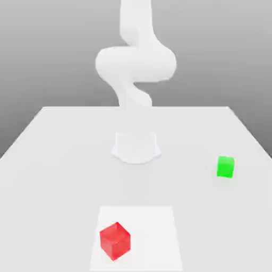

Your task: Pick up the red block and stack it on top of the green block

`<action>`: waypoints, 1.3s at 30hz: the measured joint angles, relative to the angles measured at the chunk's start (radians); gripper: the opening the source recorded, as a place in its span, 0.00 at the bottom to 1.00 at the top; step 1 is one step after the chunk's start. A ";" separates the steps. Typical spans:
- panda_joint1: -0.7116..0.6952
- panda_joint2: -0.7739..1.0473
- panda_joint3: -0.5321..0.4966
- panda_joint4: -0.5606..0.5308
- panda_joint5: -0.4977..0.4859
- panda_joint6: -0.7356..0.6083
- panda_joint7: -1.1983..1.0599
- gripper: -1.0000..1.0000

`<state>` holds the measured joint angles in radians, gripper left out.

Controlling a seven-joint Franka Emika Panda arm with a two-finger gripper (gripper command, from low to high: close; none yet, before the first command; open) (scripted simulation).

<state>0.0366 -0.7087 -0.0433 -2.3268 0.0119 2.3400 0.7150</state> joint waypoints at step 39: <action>0.078 0.955 -0.151 -0.238 0.126 0.464 -0.816 0.00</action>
<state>0.1144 0.2461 -0.1941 -2.5646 0.1383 2.8040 -0.1009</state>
